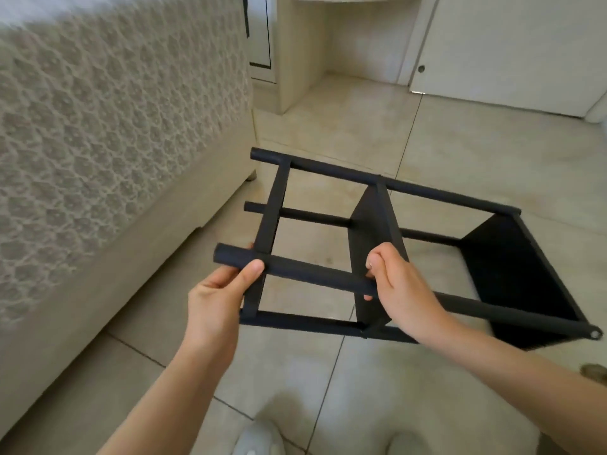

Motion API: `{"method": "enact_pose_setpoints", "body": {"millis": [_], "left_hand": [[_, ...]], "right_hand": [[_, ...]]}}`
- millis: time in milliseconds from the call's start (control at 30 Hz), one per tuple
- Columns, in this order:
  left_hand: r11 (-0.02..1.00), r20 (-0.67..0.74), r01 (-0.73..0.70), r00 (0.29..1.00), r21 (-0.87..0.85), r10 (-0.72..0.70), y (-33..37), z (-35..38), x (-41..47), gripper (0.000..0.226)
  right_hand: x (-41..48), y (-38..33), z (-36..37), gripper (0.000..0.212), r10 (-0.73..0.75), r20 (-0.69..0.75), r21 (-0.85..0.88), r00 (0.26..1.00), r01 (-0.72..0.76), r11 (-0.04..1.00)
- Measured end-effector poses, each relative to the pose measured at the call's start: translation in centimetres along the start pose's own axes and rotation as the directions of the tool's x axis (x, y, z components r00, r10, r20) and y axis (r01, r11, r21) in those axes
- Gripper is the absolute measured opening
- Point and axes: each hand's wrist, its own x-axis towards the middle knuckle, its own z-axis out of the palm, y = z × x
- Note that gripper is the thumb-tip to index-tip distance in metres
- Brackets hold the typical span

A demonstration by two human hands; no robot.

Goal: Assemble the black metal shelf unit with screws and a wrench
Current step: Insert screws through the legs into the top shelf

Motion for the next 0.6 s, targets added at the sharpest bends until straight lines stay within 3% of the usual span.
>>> {"method": "enact_pose_setpoints", "body": {"millis": [100, 367, 600], "left_hand": [[0.999, -0.013, 0.044, 0.999, -0.027, -0.045, -2.9, -0.9, -1.1, 0.064], [0.981, -0.011, 0.142, 0.989, -0.129, -0.145, -7.1, -2.4, -5.1, 0.047], [0.963, 0.034, 0.212, 0.977, -0.165, -0.21, -9.5, -4.3, -6.8, 0.041]], "right_hand": [[-1.0, 1.1, 1.3, 0.024, -0.012, -0.014, -0.052, 1.0, 0.011, 0.999], [-3.9, 3.0, 3.7, 0.023, 0.002, -0.067, -0.182, 0.998, -0.014, 0.983], [-6.2, 3.5, 4.6, 0.03, -0.034, 0.035, -0.188, 0.999, 0.04, 0.981]]}}
